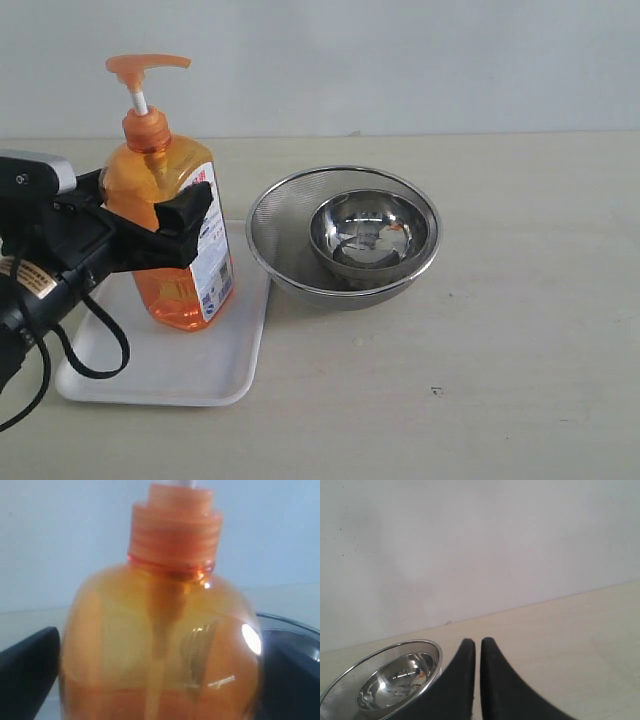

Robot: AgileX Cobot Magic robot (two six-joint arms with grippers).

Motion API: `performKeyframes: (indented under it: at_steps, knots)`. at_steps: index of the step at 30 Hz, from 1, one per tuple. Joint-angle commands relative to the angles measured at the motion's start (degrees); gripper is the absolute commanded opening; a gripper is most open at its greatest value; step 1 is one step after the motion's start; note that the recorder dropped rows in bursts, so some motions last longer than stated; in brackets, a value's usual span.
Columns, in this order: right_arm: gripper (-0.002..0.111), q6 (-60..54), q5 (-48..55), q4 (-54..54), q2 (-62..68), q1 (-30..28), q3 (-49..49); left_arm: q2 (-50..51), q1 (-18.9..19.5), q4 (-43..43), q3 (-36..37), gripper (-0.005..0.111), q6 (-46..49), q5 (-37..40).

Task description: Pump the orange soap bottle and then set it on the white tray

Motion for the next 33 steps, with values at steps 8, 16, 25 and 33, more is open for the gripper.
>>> performKeyframes:
  at_steps: [8, 16, 25, 33]
  knots:
    - [0.0, -0.2, -0.1, -0.2, -0.3, -0.2, 0.0, 3.5, -0.2, -0.7, -3.7, 0.093, -0.3, 1.2]
    - [0.0, -0.2, -0.1, -0.2, -0.3, -0.2, 0.0, 8.0, -0.2, -0.5, -4.1, 0.093, -0.3, -2.0]
    - [0.0, -0.2, -0.1, -0.2, -0.3, -0.2, 0.0, 8.4, -0.2, 0.0, -4.2, 0.093, -0.3, -2.0]
    - [0.0, -0.2, -0.1, -0.2, -0.3, -0.2, 0.0, 8.4, -0.2, -0.2, -4.2, 0.092, -0.3, -2.0]
